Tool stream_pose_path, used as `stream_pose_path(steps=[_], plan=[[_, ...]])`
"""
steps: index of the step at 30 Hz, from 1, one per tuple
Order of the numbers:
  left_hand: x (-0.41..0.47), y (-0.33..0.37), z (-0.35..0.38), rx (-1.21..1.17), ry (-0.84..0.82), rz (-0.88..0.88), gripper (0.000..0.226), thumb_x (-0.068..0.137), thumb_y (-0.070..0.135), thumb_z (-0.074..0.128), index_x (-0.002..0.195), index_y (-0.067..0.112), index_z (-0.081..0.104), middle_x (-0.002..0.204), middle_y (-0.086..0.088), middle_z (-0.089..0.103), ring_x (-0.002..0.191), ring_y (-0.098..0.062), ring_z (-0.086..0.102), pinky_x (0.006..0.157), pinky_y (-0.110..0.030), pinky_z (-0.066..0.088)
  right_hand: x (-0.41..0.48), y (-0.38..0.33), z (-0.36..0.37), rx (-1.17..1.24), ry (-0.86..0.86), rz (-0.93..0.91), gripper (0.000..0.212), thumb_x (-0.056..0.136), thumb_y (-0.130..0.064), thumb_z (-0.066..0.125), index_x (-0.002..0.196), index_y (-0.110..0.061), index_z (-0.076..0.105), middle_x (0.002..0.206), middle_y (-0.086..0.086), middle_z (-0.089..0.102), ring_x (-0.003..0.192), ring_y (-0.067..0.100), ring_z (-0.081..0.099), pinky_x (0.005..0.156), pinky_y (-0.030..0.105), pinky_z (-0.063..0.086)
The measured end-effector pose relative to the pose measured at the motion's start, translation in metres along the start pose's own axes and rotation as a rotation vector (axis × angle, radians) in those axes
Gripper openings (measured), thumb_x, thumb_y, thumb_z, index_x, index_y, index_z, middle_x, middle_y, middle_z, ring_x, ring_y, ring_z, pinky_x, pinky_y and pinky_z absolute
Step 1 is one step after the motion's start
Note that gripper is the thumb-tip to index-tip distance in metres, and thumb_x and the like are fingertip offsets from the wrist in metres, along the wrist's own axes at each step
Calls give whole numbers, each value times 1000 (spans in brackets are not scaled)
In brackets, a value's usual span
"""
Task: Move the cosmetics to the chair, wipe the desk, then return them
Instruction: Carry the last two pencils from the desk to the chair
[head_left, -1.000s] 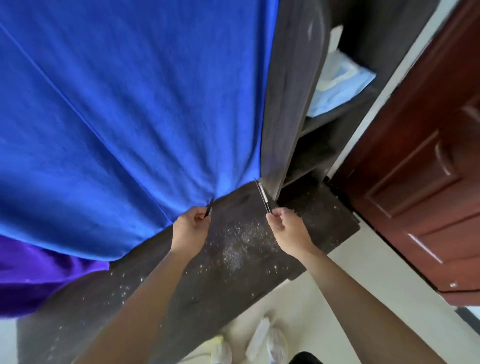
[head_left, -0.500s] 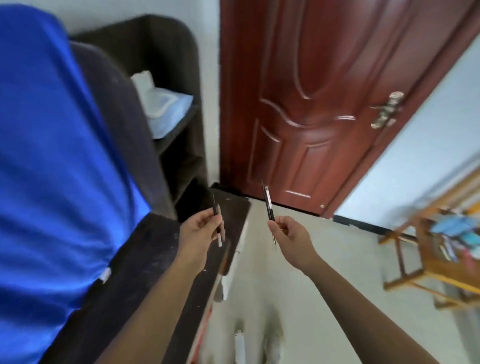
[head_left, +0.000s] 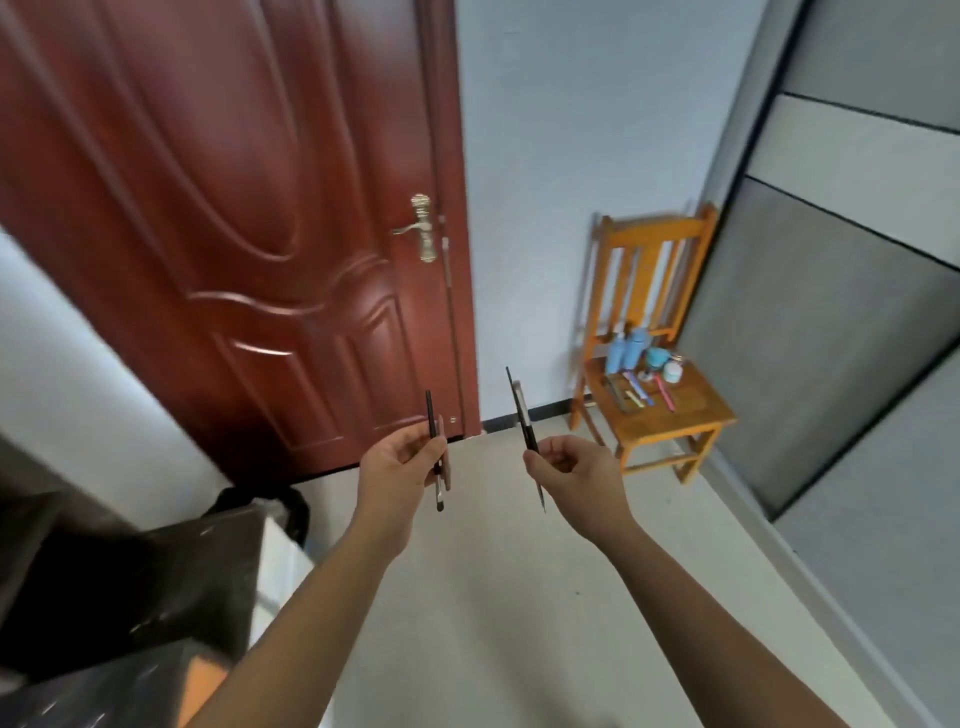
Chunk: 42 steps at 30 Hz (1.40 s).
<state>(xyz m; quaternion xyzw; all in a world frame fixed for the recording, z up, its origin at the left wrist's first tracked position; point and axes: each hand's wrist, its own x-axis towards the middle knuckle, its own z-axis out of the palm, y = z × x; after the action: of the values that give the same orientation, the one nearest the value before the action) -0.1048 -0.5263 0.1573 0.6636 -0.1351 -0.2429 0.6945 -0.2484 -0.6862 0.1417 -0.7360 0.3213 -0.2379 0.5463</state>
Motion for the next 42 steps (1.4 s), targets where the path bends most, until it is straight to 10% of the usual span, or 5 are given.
stream_pose_path(steps=[16,27,42], plan=[[135,-35,355,69,-235,-161,11,93,-2,62,100,3,70,73,-10,64,64,-26,59,74,-44,49,180,121,-280,170,304,234,8,84,-19,80,77,-16,76,58,-14,65,55,0,57,55,12,45],[344,-61,500,61,-285,-286,21,94,9,65,114,9,71,104,-8,75,99,-27,70,90,-46,57,401,174,-344,80,353,388,15,80,-29,83,77,-16,78,80,11,75,69,21,66,75,45,60],[509,-103,644,163,-126,-438,18,95,15,63,112,15,71,93,-3,75,87,-20,72,84,-39,60,625,265,-416,-2,267,566,11,78,-34,84,77,-27,75,70,-13,74,68,10,73,59,19,58]])
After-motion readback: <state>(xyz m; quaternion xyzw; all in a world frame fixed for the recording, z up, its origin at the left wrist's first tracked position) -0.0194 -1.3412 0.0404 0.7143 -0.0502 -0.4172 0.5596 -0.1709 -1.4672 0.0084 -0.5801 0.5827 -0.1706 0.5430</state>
